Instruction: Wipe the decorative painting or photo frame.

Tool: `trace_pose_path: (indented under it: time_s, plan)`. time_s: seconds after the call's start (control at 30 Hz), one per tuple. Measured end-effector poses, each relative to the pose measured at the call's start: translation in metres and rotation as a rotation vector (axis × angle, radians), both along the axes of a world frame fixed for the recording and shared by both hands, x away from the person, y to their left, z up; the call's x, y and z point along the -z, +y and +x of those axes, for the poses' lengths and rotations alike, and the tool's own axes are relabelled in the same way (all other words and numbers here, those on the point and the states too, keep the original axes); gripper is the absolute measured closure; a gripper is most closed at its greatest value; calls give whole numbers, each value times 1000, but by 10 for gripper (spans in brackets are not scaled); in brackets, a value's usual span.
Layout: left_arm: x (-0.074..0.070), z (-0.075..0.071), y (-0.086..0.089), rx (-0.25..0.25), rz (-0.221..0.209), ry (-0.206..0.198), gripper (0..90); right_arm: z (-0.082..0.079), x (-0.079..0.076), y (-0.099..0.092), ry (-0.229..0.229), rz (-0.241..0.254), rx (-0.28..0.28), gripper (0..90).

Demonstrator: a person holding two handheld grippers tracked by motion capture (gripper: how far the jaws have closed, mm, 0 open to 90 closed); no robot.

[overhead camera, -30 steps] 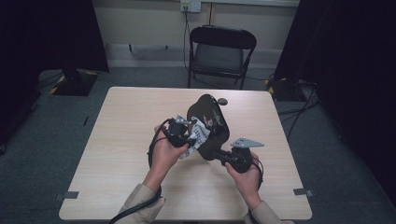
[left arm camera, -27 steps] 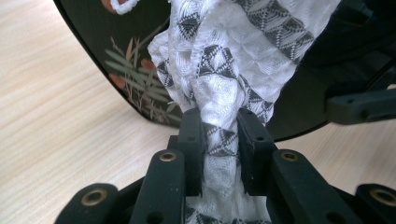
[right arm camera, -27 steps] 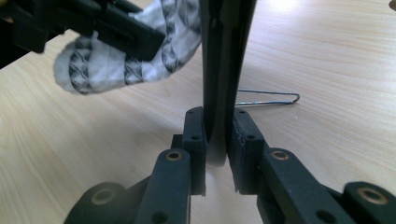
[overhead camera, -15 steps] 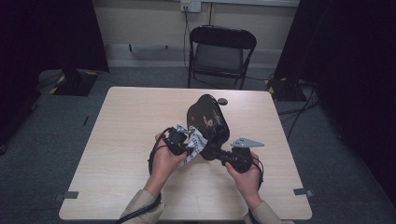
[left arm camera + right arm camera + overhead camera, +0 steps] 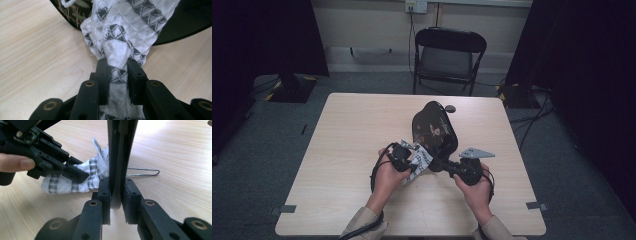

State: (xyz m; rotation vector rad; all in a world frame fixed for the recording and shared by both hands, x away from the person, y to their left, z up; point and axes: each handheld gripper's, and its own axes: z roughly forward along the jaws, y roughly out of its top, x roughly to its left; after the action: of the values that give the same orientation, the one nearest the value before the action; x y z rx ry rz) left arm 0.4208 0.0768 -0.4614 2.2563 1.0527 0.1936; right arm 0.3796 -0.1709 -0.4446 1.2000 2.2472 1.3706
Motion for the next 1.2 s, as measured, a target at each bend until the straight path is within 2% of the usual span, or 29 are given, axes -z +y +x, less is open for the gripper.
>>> trace_pose_path:
  time_s: [0.17, 0.37, 0.47, 0.57, 0.8, 0.83, 0.87, 0.9, 1.07, 1.2]
  plan:
    - [6, -2, 2, 3, 10, 10, 736, 0, 0, 0, 2, -2, 0, 786]
    - [5, -4, 5, 8, 25, 13, 736, -1, 0, -1, -1, -5, -2, 786]
    - [2, -6, 10, 7, 14, 23, 737, -1, 0, 0, -6, -6, -5, 780]
    - [-6, -7, 18, -7, -26, 17, 737, -2, -1, 0, -10, -3, -4, 772]
    - [-48, -4, 33, -35, -80, -43, 736, -1, 1, 0, -4, -10, -7, 775]
    - [-62, -2, 37, -43, -91, -68, 737, -1, 1, 0, -5, -11, -7, 781]
    - [-62, -2, 37, -43, -91, -68, 737, -1, 1, 0, -5, -11, -7, 781]
    - [-70, -2, 39, -45, -96, -73, 737, -2, 1, 0, -4, -9, -5, 784]
    - [-109, 2, 38, -52, -145, -132, 737, -1, 1, 0, -3, -12, -6, 785]
    - [-133, 5, 32, -23, -172, -162, 737, -1, 1, 0, -3, -13, -3, 787]
